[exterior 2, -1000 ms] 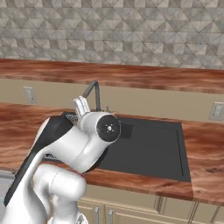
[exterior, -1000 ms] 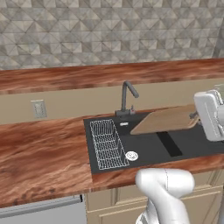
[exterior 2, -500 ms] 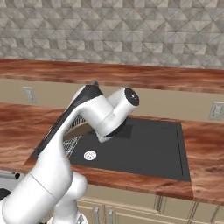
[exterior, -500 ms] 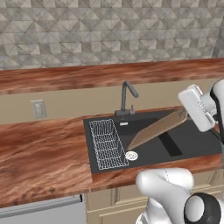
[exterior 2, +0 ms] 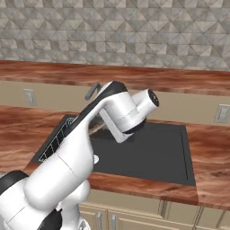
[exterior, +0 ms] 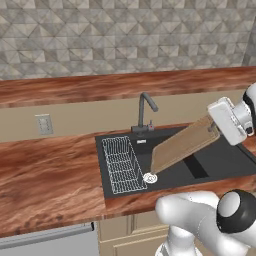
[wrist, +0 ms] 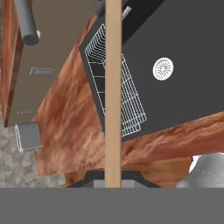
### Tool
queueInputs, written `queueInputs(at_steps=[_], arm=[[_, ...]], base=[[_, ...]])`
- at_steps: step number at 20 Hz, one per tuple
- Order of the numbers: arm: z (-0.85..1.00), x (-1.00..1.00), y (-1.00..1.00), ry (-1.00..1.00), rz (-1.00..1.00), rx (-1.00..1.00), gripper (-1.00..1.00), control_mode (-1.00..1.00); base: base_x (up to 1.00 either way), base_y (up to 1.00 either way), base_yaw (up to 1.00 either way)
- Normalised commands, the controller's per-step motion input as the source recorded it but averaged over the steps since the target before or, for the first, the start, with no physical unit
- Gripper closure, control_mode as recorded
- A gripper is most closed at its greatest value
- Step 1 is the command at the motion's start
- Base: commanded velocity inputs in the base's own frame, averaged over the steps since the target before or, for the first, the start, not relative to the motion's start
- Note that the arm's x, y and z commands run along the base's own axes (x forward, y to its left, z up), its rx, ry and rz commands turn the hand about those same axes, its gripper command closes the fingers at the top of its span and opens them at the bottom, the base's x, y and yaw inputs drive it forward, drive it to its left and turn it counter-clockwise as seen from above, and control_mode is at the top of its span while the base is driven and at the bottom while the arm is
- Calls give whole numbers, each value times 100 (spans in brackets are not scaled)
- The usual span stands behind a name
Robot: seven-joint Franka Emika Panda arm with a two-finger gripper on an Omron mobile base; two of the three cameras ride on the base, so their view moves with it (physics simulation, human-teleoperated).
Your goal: Move the cutting board and knife to the sink. Then move spray from the cabinet to the counter.
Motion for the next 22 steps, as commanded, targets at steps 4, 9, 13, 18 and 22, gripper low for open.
queueInputs(at_steps=[4, 9, 13, 18, 22], arm=[[-44, 21, -14, -22, 22, -1, 100, -100], [-42, 56, -10, -1, 10, 0, 100, -100], [-42, 81, -5, 4, 5, 0, 100, -100], [-55, 68, -2, 0, 15, 0, 100, -100], [-51, 22, 0, -24, 18, -5, 100, -100]], base=[[0, 0, 0], [0, 0, 0], [0, 0, 0], [0, 0, 0], [0, 0, 0]])
